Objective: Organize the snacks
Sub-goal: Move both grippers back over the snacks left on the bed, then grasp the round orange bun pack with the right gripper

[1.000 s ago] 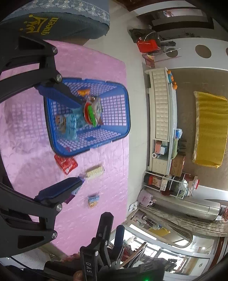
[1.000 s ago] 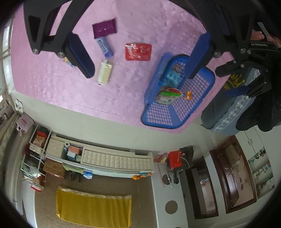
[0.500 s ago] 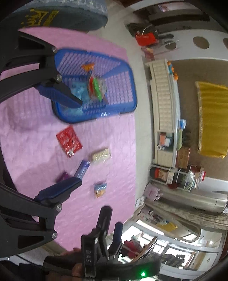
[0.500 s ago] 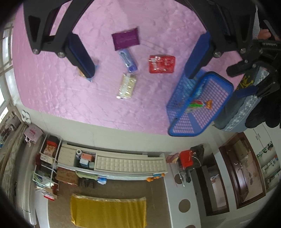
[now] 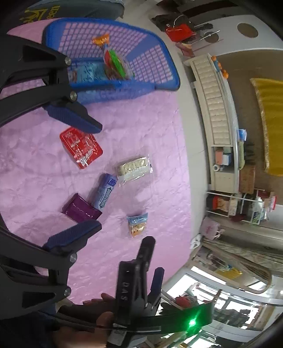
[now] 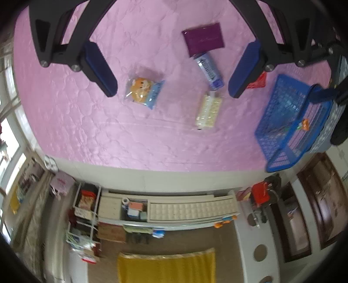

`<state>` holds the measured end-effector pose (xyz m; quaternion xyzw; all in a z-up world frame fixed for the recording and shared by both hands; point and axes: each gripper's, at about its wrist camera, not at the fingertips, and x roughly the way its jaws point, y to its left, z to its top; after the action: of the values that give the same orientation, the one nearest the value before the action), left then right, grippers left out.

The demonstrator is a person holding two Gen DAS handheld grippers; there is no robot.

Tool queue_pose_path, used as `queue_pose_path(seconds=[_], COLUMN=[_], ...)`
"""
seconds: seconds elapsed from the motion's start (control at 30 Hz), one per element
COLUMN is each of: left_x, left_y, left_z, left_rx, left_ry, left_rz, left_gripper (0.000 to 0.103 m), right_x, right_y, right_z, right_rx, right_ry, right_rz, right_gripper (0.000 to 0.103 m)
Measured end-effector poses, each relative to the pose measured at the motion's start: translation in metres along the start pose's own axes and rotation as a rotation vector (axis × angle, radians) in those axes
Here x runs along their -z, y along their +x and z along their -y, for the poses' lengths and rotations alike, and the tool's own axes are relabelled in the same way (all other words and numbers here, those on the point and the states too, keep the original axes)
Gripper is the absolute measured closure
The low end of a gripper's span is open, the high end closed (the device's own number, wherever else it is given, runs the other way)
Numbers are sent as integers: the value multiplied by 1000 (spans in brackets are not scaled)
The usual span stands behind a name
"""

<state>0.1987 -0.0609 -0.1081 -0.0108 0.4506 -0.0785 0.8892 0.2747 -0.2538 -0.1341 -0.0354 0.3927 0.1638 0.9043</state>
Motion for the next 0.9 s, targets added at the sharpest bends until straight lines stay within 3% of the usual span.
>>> queue_pose_path(seconds=[0.23, 0.33, 0.53, 0.63, 0.9], left_x=[-8, -12, -15, -15, -19], left_y=[38, 56, 86, 101, 128], left_z=[5, 5, 2, -2, -13], left_rx=[25, 11, -5, -8, 20], left_ry=[-21, -31, -15, -33, -80], left_rz=[-45, -73, -110, -131, -189], left_gripper=[14, 0, 0, 0, 0], right_x=[2, 4, 7, 9, 10], right_y=[34, 48, 77, 91, 123], right_z=[25, 37, 48, 53, 59], right_rx=[51, 47, 83, 55, 79], right_ry=[43, 66, 35, 48, 34], right_rz=[-27, -46, -107, -135, -201], right_gripper=[0, 0, 0, 0, 0])
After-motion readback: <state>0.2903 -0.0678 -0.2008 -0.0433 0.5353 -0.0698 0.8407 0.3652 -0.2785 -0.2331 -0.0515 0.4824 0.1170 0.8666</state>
